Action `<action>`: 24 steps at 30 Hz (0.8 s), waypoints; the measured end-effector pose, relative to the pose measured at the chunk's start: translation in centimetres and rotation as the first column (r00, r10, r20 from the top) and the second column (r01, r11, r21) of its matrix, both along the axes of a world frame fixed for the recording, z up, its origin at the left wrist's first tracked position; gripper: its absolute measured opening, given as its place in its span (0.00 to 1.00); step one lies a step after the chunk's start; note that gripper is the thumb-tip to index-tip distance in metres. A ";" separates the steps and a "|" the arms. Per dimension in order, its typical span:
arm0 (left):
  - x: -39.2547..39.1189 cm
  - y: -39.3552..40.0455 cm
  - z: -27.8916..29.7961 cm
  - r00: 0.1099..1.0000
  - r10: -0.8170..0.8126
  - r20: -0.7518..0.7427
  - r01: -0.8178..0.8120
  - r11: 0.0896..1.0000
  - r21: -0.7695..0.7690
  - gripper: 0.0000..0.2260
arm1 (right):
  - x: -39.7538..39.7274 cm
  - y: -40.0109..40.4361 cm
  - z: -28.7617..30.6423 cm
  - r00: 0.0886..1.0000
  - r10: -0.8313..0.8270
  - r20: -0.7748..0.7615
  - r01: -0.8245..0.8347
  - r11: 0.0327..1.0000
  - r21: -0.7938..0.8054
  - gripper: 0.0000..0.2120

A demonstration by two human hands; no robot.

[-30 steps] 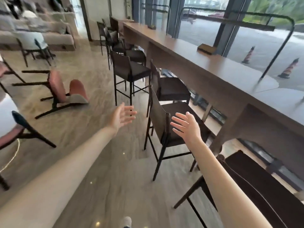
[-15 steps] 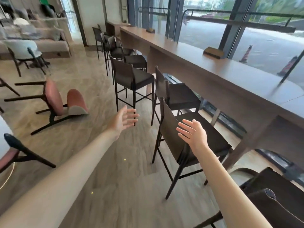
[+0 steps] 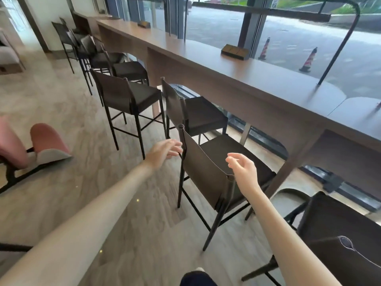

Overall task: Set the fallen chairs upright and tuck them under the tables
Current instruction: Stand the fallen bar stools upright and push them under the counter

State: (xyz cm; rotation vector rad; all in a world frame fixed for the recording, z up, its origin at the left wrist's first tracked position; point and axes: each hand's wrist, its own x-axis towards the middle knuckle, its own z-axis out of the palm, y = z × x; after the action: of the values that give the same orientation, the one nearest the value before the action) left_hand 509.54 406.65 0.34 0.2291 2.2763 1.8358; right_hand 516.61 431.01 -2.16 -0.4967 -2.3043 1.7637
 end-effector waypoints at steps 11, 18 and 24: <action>-10.6 9.5 -5.7 0.398 -0.891 -0.218 0.118 0.285 -0.951 0.26 | -7.3 1.1 -6.1 0.912 0.133 0.389 -0.398 0.521 0.755 0.28; -15.3 14.5 -8.3 0.267 -0.960 -0.080 0.177 0.131 -0.975 0.22 | -9.9 2.1 -9.2 0.822 0.012 0.570 -0.482 0.548 0.684 0.18; -16.7 16.4 -9.0 0.240 -0.970 0.028 0.305 0.048 -0.951 0.20 | -10.0 1.5 -10.4 0.780 -0.066 0.622 -0.487 0.560 0.670 0.17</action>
State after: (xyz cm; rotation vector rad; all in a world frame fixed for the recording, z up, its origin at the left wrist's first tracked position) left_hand 492.87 423.05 -8.62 1.7588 2.2432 -0.1435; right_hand 506.58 432.48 -12.54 -0.6231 -3.3805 0.3619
